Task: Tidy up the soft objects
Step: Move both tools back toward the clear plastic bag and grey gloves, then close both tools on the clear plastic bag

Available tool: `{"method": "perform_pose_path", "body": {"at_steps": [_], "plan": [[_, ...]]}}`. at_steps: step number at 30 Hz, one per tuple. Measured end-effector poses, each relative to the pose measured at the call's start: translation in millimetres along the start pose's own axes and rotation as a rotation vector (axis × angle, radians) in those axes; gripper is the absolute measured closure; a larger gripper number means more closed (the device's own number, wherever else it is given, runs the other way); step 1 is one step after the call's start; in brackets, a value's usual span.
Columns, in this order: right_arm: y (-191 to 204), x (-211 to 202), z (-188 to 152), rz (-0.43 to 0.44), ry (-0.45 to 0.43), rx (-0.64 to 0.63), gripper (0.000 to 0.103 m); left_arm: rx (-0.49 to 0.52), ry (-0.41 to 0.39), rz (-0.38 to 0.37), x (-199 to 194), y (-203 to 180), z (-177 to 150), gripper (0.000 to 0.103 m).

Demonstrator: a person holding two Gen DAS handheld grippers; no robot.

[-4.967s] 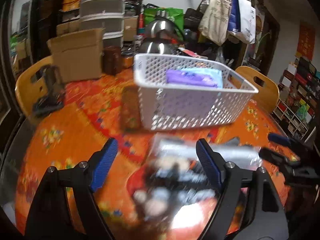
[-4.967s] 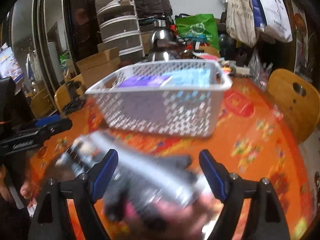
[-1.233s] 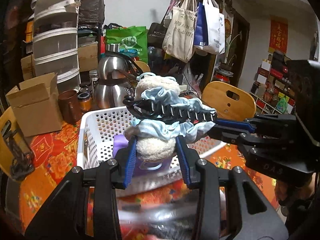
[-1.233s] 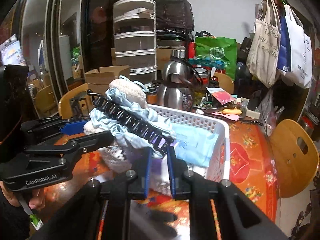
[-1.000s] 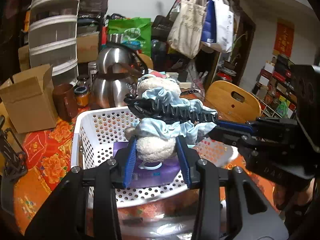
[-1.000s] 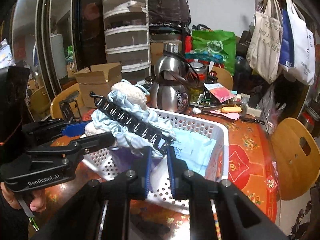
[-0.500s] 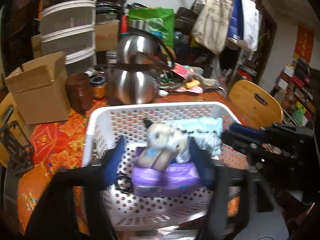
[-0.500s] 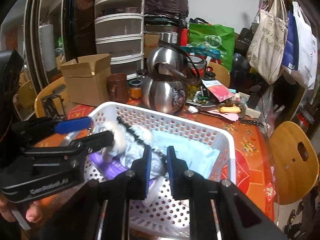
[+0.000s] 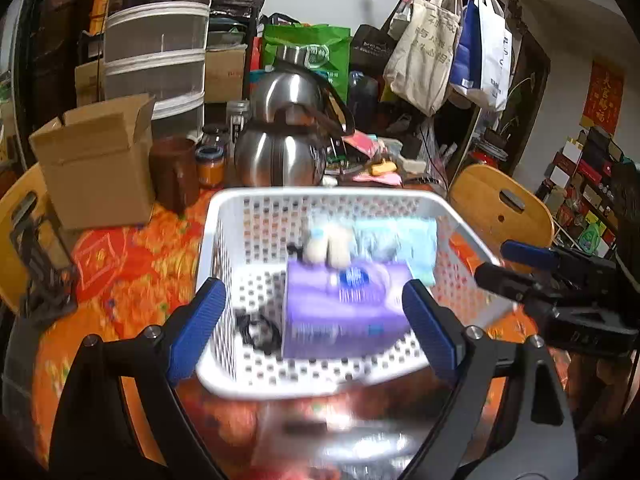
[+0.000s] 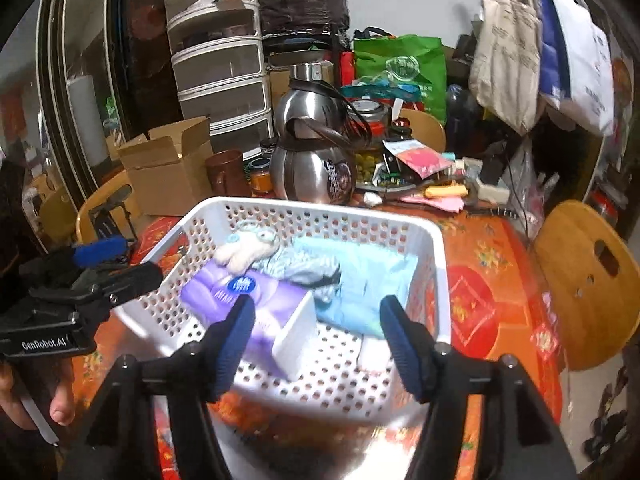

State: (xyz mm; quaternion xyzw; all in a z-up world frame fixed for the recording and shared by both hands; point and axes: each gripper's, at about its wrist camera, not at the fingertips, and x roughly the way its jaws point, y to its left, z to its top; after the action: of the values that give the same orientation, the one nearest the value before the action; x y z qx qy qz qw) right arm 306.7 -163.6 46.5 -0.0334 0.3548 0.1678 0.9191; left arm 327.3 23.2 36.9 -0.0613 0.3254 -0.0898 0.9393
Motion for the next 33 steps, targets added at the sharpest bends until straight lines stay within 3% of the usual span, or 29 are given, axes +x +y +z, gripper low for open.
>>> {"method": "perform_pose_path", "body": {"at_steps": [8,12,17,20,24,33], "plan": [[12.3,-41.8,-88.9,0.005,-0.040,0.011,0.025,0.001,0.062,-0.005,-39.1,-7.1,-98.7,0.014],[21.4,-58.2,-155.0,0.037,-0.032,0.029,0.024,-0.046,0.104,-0.035,-48.7,-2.1,-152.1,0.014],[28.6,-76.0,-222.3,0.061,-0.019,0.059,0.024,-0.051,0.143,-0.025,-43.6,-0.5,-189.9,0.014],[33.4,-71.9,-237.3,0.057,0.003,0.036,0.026,-0.054,0.176,-0.032,-32.8,-2.3,-195.3,0.015],[33.0,-60.7,-238.4,0.066,0.020,0.032,0.050,-0.049,0.212,-0.043,-17.7,-7.1,-195.5,0.015],[16.0,-60.4,-223.9,0.060,-0.011,0.103,0.050,-0.091,0.158,-0.041,-19.3,13.2,-176.7,0.015]]}}
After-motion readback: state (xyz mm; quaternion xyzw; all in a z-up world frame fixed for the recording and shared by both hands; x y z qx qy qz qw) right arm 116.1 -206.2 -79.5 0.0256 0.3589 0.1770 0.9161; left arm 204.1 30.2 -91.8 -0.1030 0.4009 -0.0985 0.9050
